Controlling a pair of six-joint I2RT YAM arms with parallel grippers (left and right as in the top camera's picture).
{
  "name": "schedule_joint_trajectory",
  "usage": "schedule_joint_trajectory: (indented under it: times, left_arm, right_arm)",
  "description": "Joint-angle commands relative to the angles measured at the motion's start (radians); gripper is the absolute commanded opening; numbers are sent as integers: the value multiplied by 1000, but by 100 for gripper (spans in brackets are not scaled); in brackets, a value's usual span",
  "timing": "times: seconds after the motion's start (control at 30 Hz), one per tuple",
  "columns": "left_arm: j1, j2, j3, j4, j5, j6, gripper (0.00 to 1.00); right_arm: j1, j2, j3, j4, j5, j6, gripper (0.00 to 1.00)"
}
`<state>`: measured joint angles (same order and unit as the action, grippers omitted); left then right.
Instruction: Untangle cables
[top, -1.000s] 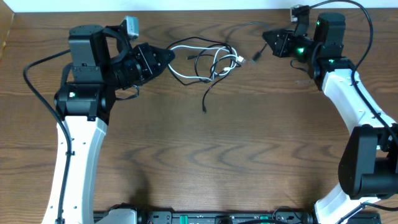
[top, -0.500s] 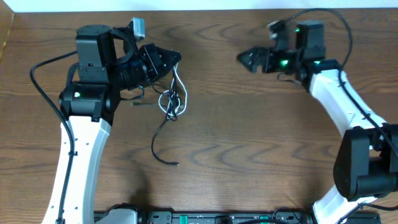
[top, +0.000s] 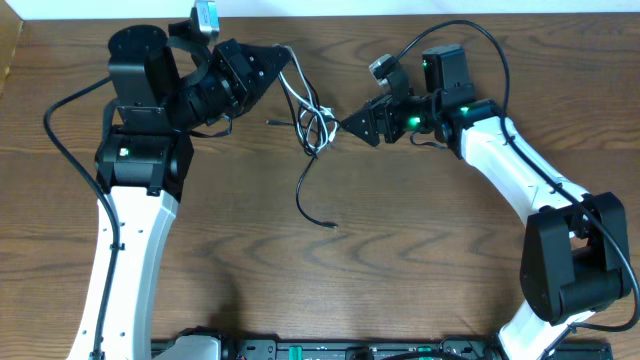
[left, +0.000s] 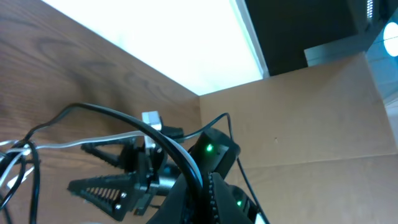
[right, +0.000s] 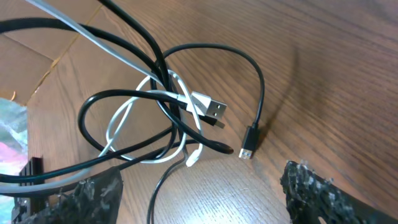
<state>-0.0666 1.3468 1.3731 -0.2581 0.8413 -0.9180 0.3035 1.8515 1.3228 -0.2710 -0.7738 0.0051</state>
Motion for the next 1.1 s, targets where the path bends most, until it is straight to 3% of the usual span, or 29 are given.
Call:
schedule_joint_trajectory:
  times: [0.0,0.07,0.23,0.4,0.5,0.6,0.63,0.7,0.73,0.9,1.07]
  left_arm:
    - [2,-2,19,34,26,-69,7]
    - [2,-2,19,38,26,-74,7]
    - [2,-2,19,40,27,-90,8]
    - [2,-2,19,40,27,-90,7]
    - [2,-2,19,40,27,-90,7]
    - [2,-2,19,40,27,-90,7]
    - [2,-2,19,40,27,-90,7]
    - [2,-2,19,40,23,-90,7]
    - [2,-2,19,39,5,-89,7]
    - [2,-1,19,-11,-72,-10,7]
    - [2,0,18,-227,-273,154,8]
  right_arm:
    - [44,17,5,12,-3,-59,73]
    - [57,25,5,28,-3,-59,69]
    - [85,78,5,77,-3,-59,69]
    - [119,182,5,286,11,16,61]
    - [140,247,5,462,71,111,51]
    - [156,291,5,557,144,179,33]
    - [158,294,5,562,169,194,28]
    - [158,293,5,563,206,208,5]
    - [150,290,5,562,207,220,1]
    - [82,261,5,469,167,272,1]
    - [-5,137,5,256,154,222,1]
